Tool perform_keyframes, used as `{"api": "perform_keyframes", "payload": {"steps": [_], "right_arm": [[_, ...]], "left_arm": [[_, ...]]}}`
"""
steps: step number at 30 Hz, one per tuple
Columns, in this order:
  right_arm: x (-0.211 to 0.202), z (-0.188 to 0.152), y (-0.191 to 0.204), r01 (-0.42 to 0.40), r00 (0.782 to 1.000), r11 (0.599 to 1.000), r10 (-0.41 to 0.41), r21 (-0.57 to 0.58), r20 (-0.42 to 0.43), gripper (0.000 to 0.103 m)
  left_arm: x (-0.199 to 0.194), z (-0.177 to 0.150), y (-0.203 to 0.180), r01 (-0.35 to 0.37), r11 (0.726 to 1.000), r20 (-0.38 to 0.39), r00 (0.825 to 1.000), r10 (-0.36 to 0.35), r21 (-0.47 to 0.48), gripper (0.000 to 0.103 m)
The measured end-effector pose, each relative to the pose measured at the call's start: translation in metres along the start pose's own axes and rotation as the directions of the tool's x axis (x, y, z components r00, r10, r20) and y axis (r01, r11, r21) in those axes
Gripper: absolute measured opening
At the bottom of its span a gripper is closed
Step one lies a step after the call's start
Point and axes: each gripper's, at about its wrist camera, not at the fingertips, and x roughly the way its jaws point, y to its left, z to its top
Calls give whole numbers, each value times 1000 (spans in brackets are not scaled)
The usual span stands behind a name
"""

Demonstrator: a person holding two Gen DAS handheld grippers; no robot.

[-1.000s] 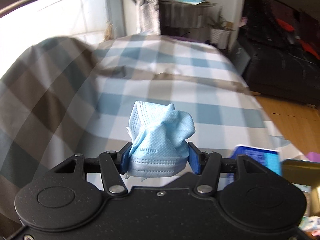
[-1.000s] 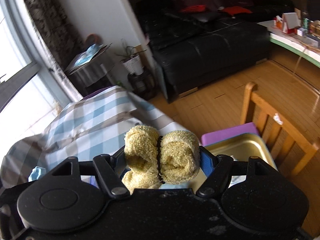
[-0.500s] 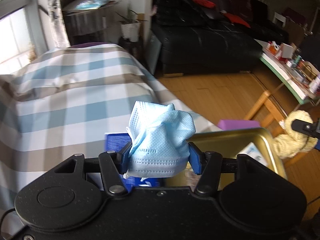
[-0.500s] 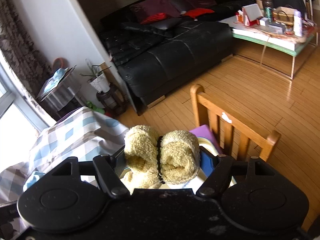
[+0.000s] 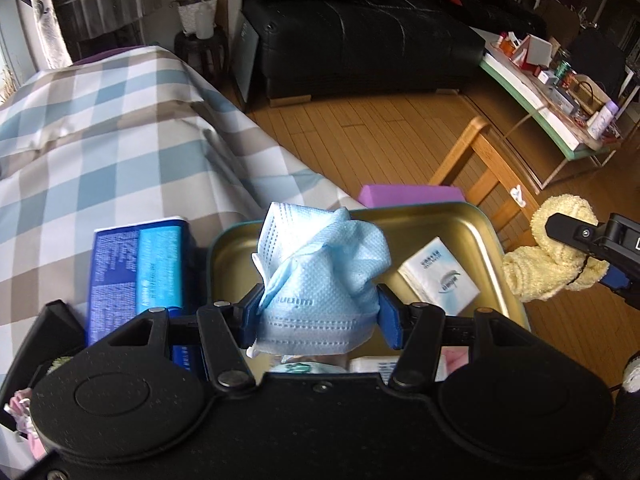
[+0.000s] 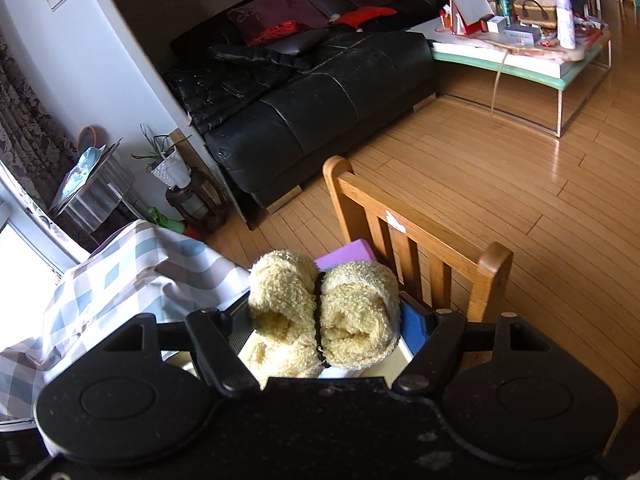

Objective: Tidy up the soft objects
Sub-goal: 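Carry the mask and knitted toy over the gold tray and open both tools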

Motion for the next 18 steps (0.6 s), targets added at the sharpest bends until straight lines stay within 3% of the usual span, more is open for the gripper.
{"api": "perform_keyframes", "payload": {"steps": [7,13,15,18], "right_arm": [[-2,0,-6,8,1000,1000,-8,10,10,72],[-1,-2,-6,25,1000,1000,-25,18,13,72],[-1,-3,-6,27,1000,999,-27,17,11,72],[-1,-4,-4,28,1000,1000,-28,12,7,72]], "left_arm": [[14,8,-30,93,994,-38,995,-91,48,54],[35,9,-45,174,983,-110,980,-167,56,55],[40,6,-48,181,982,-133,976,-171,62,71],[39,1,-47,149,986,-117,983,-140,75,73]]}}
